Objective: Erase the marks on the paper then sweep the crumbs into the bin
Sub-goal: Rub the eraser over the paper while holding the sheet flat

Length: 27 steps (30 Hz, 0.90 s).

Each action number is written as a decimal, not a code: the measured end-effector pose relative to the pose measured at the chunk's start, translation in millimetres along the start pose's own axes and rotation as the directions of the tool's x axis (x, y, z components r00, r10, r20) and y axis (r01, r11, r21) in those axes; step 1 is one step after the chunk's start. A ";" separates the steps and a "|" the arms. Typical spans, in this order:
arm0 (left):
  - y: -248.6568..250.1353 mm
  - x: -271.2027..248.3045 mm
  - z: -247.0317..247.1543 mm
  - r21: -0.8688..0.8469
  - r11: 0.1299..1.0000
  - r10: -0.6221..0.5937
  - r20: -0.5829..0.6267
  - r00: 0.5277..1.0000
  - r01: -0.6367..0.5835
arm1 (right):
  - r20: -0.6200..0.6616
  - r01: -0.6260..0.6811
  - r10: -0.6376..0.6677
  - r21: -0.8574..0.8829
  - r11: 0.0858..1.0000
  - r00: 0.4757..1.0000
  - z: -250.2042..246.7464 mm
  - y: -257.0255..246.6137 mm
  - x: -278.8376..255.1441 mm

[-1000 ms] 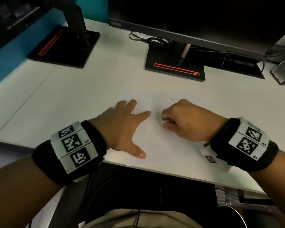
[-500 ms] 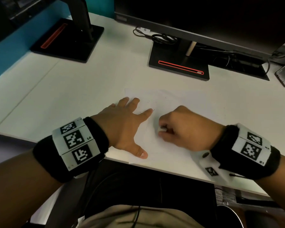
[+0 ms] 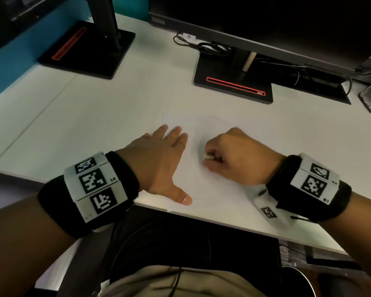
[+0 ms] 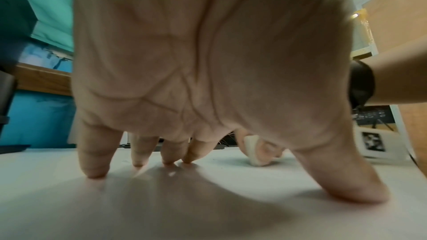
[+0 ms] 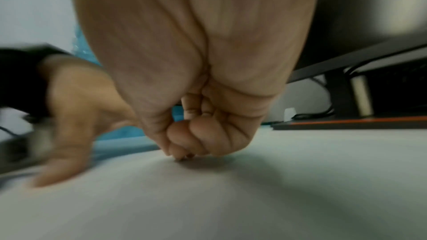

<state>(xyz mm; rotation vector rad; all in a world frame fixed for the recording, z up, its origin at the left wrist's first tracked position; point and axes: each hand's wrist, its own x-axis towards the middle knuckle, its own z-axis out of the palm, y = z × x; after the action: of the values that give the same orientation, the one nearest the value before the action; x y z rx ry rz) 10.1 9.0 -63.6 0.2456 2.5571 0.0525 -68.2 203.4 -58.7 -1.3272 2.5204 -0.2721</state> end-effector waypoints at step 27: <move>-3.5 3.6 4.5 -0.053 0.998 0.014 -0.025 1.000 -0.016 | 0.049 0.166 -0.167 0.029 0.986 0.985 6.8 -23.9 11.3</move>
<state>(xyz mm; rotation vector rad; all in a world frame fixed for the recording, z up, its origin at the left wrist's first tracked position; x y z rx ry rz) 9.0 6.2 -69.6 0.2452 2.5740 0.1296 -53.6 180.5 -59.9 -1.5176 2.3600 -0.2988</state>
